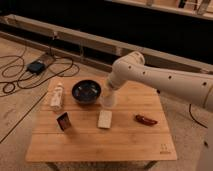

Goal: Place the ceramic cup over the eraser

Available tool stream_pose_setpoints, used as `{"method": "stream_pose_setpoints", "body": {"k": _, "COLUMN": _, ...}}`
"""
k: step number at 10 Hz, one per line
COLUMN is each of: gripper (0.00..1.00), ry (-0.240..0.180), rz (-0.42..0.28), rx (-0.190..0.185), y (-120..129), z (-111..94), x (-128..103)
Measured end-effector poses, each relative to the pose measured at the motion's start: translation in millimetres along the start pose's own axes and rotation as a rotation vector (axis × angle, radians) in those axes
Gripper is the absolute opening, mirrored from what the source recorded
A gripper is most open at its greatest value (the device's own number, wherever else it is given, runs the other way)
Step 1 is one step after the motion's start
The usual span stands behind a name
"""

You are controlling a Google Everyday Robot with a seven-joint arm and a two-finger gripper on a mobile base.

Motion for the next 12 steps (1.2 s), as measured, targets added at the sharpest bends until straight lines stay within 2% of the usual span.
{"method": "stream_pose_setpoints", "body": {"k": 5, "gripper": 0.0, "ry": -0.042, "rz": -0.146, "rx": -0.052, "y": 80.0, "z": -17.7, "x": -36.2}}
{"method": "stream_pose_setpoints", "body": {"k": 9, "gripper": 0.0, "ry": -0.079, "rz": -0.276, "rx": -0.113, "y": 146.4, "z": -31.6, "x": -67.1}}
{"method": "stream_pose_setpoints", "body": {"k": 12, "gripper": 0.0, "ry": -0.094, "rz": -0.366, "rx": -0.165, "y": 182.8, "z": -29.7, "x": -84.6}}
